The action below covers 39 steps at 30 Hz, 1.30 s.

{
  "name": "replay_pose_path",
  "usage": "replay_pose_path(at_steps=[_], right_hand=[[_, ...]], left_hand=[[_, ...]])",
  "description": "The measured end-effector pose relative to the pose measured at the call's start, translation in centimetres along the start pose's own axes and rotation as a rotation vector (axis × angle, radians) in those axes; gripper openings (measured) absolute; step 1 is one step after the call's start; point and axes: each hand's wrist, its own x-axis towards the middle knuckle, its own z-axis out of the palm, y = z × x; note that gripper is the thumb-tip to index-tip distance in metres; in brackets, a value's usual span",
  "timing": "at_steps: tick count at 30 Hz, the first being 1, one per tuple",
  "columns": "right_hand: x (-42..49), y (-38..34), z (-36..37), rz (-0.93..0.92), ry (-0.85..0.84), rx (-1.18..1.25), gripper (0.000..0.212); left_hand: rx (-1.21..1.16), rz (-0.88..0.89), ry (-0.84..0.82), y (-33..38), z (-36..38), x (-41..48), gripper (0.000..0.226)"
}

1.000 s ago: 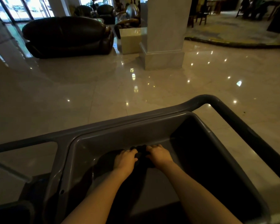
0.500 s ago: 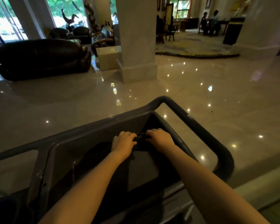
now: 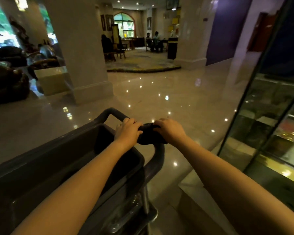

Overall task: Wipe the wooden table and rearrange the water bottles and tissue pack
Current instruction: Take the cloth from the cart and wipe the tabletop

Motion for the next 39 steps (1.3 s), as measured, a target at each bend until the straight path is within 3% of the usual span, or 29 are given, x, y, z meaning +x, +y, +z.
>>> replay_pose_path(at_steps=[9, 12, 18, 26, 32, 39], right_hand=[[-11.9, 11.9, -5.9, 0.429, 0.073, -0.078, 0.031], [-17.2, 15.1, -6.8, 0.61, 0.117, -0.092, 0.031], [-28.9, 18.6, -7.3, 0.975, 0.158, -0.148, 0.031], [-45.8, 14.0, -5.2, 1.442, 0.272, -0.175, 0.028], [-56.4, 8.4, -4.3, 1.779, 0.311, -0.166, 0.031], [-65.6, 3.3, -3.6, 2.006, 0.416, -0.167, 0.028]], left_hand=[[-0.032, 0.398, -0.073, 16.5, 3.7, 4.5, 0.035], [-0.026, 0.565, -0.176, 22.7, 6.1, 5.0, 0.036], [-0.187, 0.907, -0.281, 34.0, 10.6, 2.3, 0.035], [-0.306, 1.396, -0.47, 45.5, 15.1, -9.2, 0.028], [-0.408, 1.579, -0.652, 51.2, 16.1, -20.9, 0.027], [-0.51, 1.797, -0.771, 55.6, 16.8, -32.2, 0.024]])
